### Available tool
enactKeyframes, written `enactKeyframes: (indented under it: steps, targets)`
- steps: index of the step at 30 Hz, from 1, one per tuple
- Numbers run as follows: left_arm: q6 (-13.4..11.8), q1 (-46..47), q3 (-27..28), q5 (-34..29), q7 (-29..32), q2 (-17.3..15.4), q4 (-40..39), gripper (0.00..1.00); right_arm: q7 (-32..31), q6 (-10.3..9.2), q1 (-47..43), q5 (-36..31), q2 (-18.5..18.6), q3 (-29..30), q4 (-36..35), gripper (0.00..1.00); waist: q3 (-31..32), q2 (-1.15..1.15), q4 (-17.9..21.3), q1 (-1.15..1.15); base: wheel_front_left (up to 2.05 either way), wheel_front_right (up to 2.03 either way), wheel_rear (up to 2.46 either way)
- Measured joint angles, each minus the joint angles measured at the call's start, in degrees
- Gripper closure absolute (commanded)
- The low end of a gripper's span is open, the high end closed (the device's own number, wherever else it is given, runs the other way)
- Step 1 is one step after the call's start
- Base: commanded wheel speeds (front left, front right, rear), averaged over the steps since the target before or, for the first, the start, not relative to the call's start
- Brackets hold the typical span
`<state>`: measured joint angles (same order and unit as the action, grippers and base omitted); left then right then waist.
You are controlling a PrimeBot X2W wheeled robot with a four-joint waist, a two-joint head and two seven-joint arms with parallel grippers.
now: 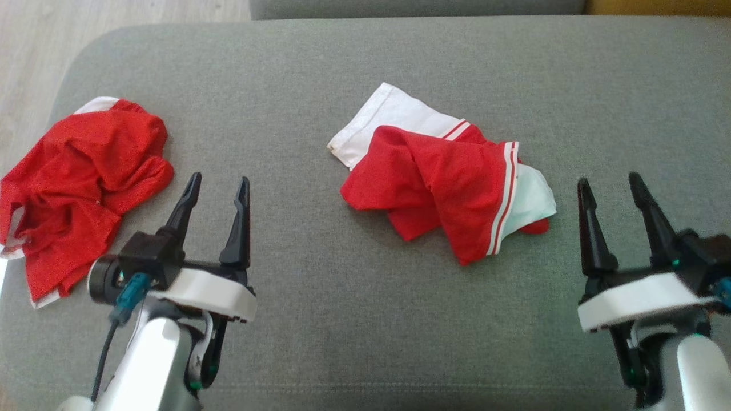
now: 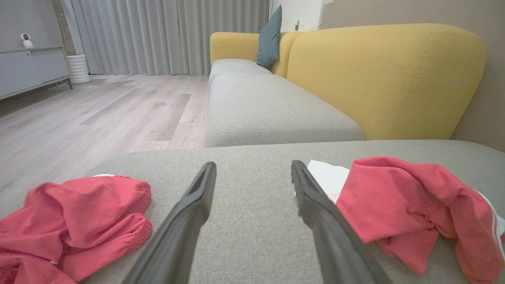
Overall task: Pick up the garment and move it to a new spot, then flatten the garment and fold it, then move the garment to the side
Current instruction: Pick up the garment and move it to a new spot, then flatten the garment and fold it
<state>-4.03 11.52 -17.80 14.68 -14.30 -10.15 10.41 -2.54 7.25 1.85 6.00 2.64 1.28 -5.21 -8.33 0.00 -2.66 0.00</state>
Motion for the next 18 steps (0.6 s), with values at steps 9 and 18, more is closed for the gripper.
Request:
enactKeyframes:
  steps: [9, 18]
  targets:
    - [-0.01, -2.74, -0.05, -0.47, 0.0, -0.01, -1.05, 0.0, -0.34, 0.01, -3.53, 0.03, -0.03, 0.79, 0.14, 0.0, 2.66, 0.0, 0.15, 0.0, 0.0, 0.0, 0.0]
    - [-0.01, -4.25, -0.18, -0.47, 0.0, -0.4, -1.19, 0.0, -0.85, 0.0, -4.17, 0.04, -0.07, 0.64, 0.09, 0.0, 3.43, 0.0, 0.55, 0.0, 0.0, 0.0, 0.0]
